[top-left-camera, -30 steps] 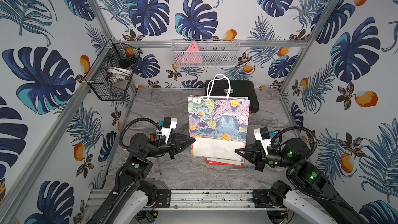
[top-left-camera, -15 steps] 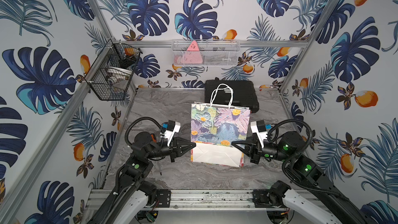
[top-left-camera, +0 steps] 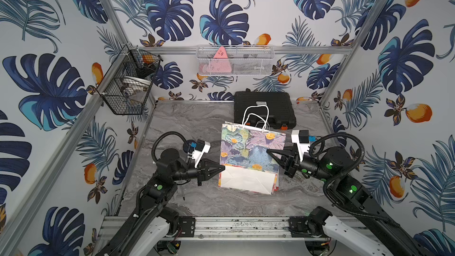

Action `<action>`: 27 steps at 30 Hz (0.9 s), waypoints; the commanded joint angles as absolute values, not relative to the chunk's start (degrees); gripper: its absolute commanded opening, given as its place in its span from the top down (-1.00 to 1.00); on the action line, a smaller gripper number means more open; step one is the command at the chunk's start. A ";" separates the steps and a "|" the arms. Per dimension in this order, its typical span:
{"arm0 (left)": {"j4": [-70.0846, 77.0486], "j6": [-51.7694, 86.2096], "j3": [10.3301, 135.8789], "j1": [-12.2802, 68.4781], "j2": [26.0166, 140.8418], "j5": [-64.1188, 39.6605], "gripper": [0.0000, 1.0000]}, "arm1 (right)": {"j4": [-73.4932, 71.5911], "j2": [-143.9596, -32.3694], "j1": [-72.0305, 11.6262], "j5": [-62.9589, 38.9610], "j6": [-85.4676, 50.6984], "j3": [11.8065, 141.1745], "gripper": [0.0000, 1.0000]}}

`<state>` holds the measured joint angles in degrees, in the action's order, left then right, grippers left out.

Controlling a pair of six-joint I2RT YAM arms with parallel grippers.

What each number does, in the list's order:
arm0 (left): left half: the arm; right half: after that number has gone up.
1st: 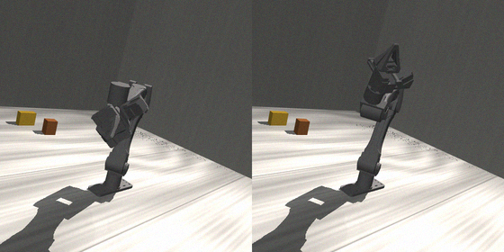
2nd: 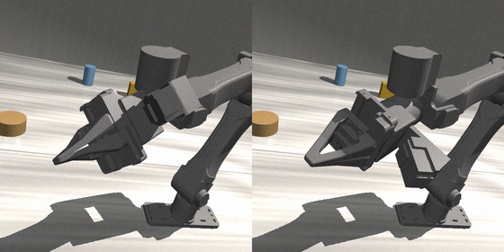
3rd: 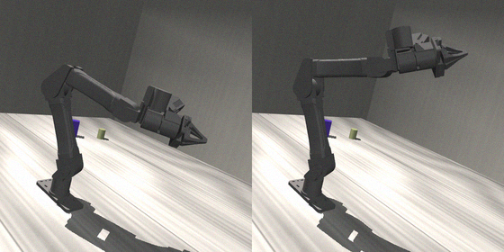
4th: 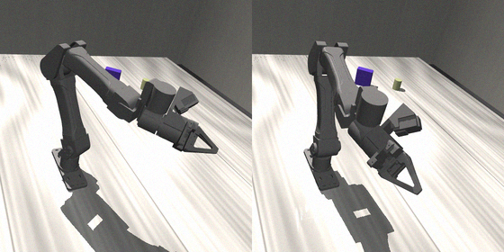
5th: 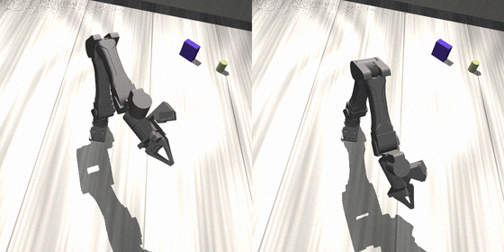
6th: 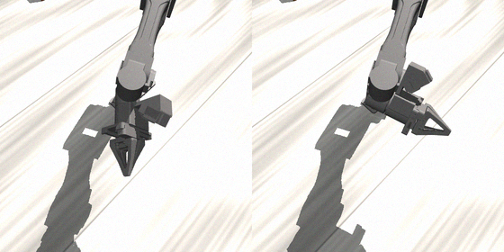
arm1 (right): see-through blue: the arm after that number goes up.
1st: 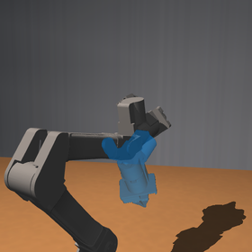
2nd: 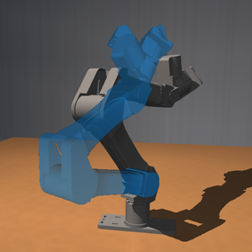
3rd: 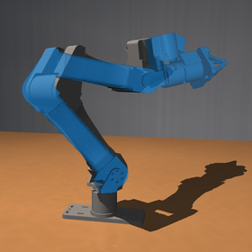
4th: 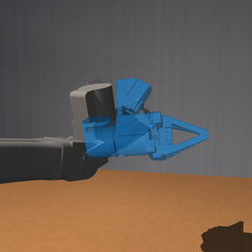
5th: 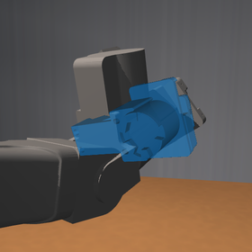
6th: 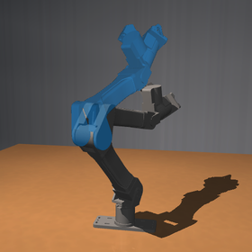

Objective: Put away the paper bag
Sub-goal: Press the paper bag, then place the paper bag at the center of the board.

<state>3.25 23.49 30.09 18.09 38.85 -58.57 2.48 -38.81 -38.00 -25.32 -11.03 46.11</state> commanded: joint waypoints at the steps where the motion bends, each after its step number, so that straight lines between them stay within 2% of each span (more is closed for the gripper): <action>1: -2.30 18.08 31.54 18.06 39.46 -59.73 1.00 | 0.65 -39.27 -38.04 -21.61 -9.06 47.23 1.00; 2: -4.03 16.91 31.97 18.10 39.71 -59.75 1.00 | 0.70 -39.24 -38.02 -21.47 -9.14 47.28 1.00; 3: -5.47 15.80 32.40 18.11 39.90 -59.79 1.00 | 0.43 -38.98 -37.98 -21.11 -9.46 47.22 0.86; 4: -6.48 14.96 32.58 18.11 39.98 -59.84 1.00 | -0.03 -38.67 -38.00 -20.41 -9.65 47.04 0.56; 5: -7.04 14.46 32.77 18.11 40.17 -59.83 1.00 | -0.40 -38.46 -38.02 -19.86 -9.66 46.94 0.46; 6: -7.42 14.17 32.91 18.08 40.25 -59.76 1.00 | -0.69 -38.33 -38.02 -19.25 -9.48 47.11 0.46; 7: -7.48 14.10 32.96 18.11 40.34 -59.65 1.00 | -0.81 -38.23 -37.97 -18.58 -9.11 47.26 0.55; 9: -7.52 14.13 32.99 18.11 40.55 -59.18 1.00 | -1.06 -38.47 -37.99 -16.93 -8.49 47.75 1.00; 13: -6.54 15.34 33.30 18.11 40.83 -57.97 1.00 | 1.22 -39.37 -37.98 -13.57 -7.72 49.13 1.00; 16: -1.21 21.00 32.78 18.11 41.02 -56.43 1.00 | 5.94 -39.24 -37.97 -5.52 -7.80 49.50 -0.36; 18: 2.81 26.00 32.18 18.34 41.23 -54.28 1.00 | 10.30 -38.63 -37.97 3.14 -6.69 49.49 -0.99; 22: -3.41 25.75 34.51 21.60 42.38 -45.47 1.00 | 17.29 -35.11 -38.03 13.96 -2.60 49.41 -1.00; 24: -6.05 25.29 36.34 24.55 43.93 -41.41 1.00 | 16.73 -32.25 -37.97 14.36 -2.33 48.92 -1.00; 27: 0.13 30.03 36.33 31.38 47.09 -36.97 1.00 | 15.91 -29.72 -38.02 13.72 -1.24 48.33 -1.00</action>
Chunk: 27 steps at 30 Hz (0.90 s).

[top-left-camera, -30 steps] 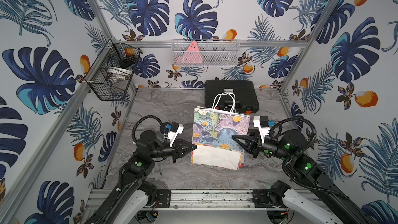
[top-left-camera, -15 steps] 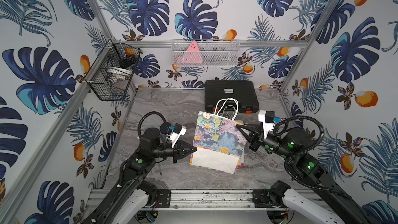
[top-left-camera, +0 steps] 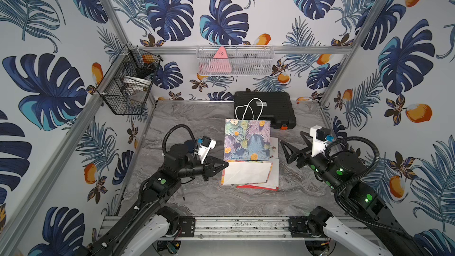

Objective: Put away the paper bag
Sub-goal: Place the paper bag at the center of the board.

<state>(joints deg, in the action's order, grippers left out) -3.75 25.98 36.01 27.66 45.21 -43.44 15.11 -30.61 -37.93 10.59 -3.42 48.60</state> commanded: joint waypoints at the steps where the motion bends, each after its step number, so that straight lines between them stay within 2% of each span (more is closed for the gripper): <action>1: 4.11 31.59 35.98 34.59 48.51 -36.03 1.00 | 16.45 -29.68 -38.02 13.68 -1.19 48.59 -1.00; 5: 14.65 34.80 36.82 42.37 55.82 -30.08 1.00 | 19.30 -30.65 -37.97 13.86 -2.03 50.07 -1.00; 8: 22.06 38.04 36.99 42.80 63.11 -29.29 1.00 | 19.64 -31.03 -37.97 13.95 -2.61 50.70 -1.00; 14: 25.74 40.10 38.71 42.76 77.24 -27.81 1.00 | 19.09 -30.71 -37.97 14.11 -3.67 50.32 -1.00; 17: 22.31 39.72 39.07 42.58 80.61 -26.35 1.00 | 20.10 -30.66 -38.01 14.34 -4.63 50.09 -1.00; 21: 11.73 34.49 40.00 42.17 82.43 -17.33 1.00 | 20.30 -29.90 -37.97 14.17 -6.09 48.39 -1.00; 27: 4.80 28.94 41.18 42.10 85.69 -5.20 1.00 | 19.09 -28.64 -38.02 14.15 -8.53 44.43 -1.00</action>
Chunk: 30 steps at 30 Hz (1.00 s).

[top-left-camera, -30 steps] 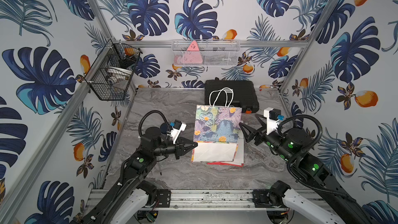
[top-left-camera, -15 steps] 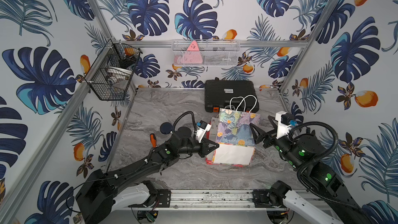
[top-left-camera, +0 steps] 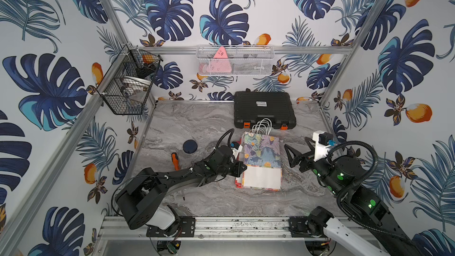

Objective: Put away the paper bag
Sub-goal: Place the paper bag at the center of the board, then reset both arms

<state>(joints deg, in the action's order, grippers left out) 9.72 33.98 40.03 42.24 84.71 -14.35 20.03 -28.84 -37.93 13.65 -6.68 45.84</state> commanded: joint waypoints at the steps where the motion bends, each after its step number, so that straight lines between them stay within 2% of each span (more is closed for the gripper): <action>1: 4.32 28.43 41.63 42.10 86.47 -4.24 0.85 | 18.56 -28.65 -37.98 14.15 -9.23 43.58 -1.00; 3: 2.92 26.41 43.45 42.14 88.65 -2.59 -0.14 | 16.83 -29.24 -37.97 13.85 -10.22 40.62 -1.00; 4: 2.33 25.73 44.13 42.15 89.34 -1.83 -0.46 | 15.90 -29.63 -37.97 14.40 -10.37 39.08 -1.00; 5: 1.65 25.39 44.54 42.12 89.59 0.00 -0.93 | 14.26 -30.22 -37.97 16.05 -10.77 36.98 -1.00; 10: -1.14 22.64 43.69 42.02 84.18 13.45 -0.98 | -0.67 -35.58 -37.60 32.57 -11.60 26.15 -1.00; 13: -2.81 16.90 42.60 41.13 81.09 25.53 -0.98 | -15.58 -41.63 -33.55 38.65 -7.71 19.74 -1.00; 16: -0.68 16.02 39.00 32.26 78.11 31.48 -0.98 | -17.59 -49.72 -20.05 30.76 -9.66 19.19 -0.99; 18: 1.56 16.74 36.89 23.03 75.39 26.87 -0.97 | -19.94 -56.60 -11.48 22.04 -9.80 18.78 -0.99; 20: 8.75 11.13 34.44 21.38 72.78 29.58 -0.97 | -26.41 -64.73 -6.94 16.93 -7.46 17.32 -0.98; 21: 11.72 7.39 33.66 20.64 71.90 30.35 -0.97 | -31.83 -69.88 -5.65 15.82 -5.92 17.22 -0.98; 22: 14.75 3.95 32.86 19.81 71.61 29.99 -0.97 | -27.40 -71.91 -5.37 15.17 -5.14 20.53 -0.98; 23: 18.90 -0.43 31.58 18.56 72.13 28.89 -0.98 | -30.72 -74.47 -5.11 12.14 -2.77 21.27 -0.99; 24: 22.54 -2.46 30.44 17.14 73.53 27.74 -0.98 | -40.10 -77.43 -5.10 11.20 -1.94 19.60 -0.99; 27: 26.73 -2.33 28.49 12.11 78.35 20.47 -0.98 | -57.21 -87.22 -4.57 7.58 1.96 18.42 -0.98; 29: 36.49 -1.72 24.01 10.56 80.62 15.53 -0.98 | -62.82 -92.46 -2.52 7.90 -1.37 17.67 -0.99; 30: 42.45 -2.02 21.87 9.88 81.98 13.11 -0.98 | -69.05 -95.80 0.49 3.73 -2.95 16.55 -0.99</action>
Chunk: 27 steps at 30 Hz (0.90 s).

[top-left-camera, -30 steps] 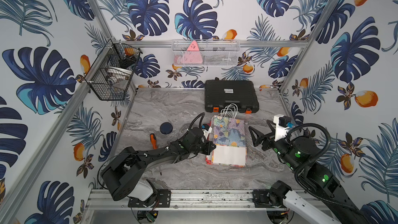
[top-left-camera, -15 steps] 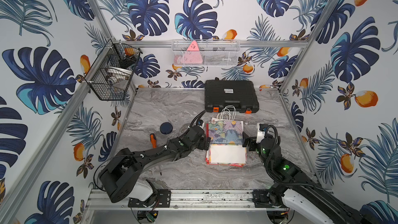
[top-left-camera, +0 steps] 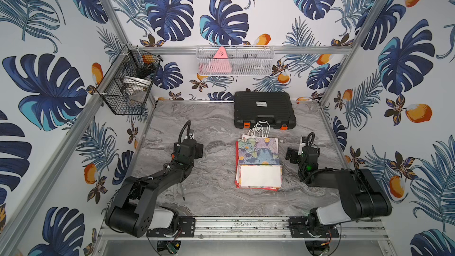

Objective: Put away the paper bag
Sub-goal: Reset both arms

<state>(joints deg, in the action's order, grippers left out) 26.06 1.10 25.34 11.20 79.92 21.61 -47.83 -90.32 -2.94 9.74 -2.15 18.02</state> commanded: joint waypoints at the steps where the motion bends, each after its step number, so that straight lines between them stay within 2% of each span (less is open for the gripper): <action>1: 45.23 -2.01 21.29 9.50 82.65 12.43 -0.98 | -71.92 -97.37 1.86 1.95 -4.08 16.51 -0.99; 3: 54.89 -3.96 18.62 8.65 84.97 12.14 -0.98 | -56.74 -92.63 3.75 -0.52 -4.77 20.04 -1.00; 5: 58.55 -1.86 18.07 6.18 88.67 10.81 -0.98 | -61.25 -95.96 3.87 0.43 -5.83 20.86 -1.00; 7: 63.49 0.03 18.91 5.89 94.64 17.27 -0.98 | -55.66 -94.33 4.28 3.21 -7.88 21.83 -1.00; 8: 63.19 1.06 19.82 5.93 95.47 20.81 -0.98 | -53.91 -93.38 4.56 3.77 -8.24 22.19 -1.00; 9: 56.99 2.24 20.67 5.89 93.45 20.41 -0.98 | -57.16 -94.25 4.64 3.97 -7.95 21.59 -1.00; 11: 62.76 0.69 20.02 5.95 95.50 21.00 -0.98 | -59.99 -95.44 4.65 3.76 -7.78 20.85 -1.00; 13: 58.91 1.43 20.42 6.21 94.08 20.16 -0.98 | -55.57 -93.77 4.57 5.29 -8.33 21.62 -1.00; 16: 63.09 -0.56 19.42 7.98 95.12 22.33 -0.98 | -61.42 -94.95 4.40 6.67 -8.07 20.04 -1.00; 23: 58.30 0.93 21.95 4.92 95.50 15.65 -0.98 | -59.71 -94.52 3.17 10.13 -8.00 20.48 -1.00; 27: 60.22 0.09 20.48 5.01 94.68 14.62 -0.98 | -54.90 -94.93 2.53 7.64 -6.08 23.21 -1.00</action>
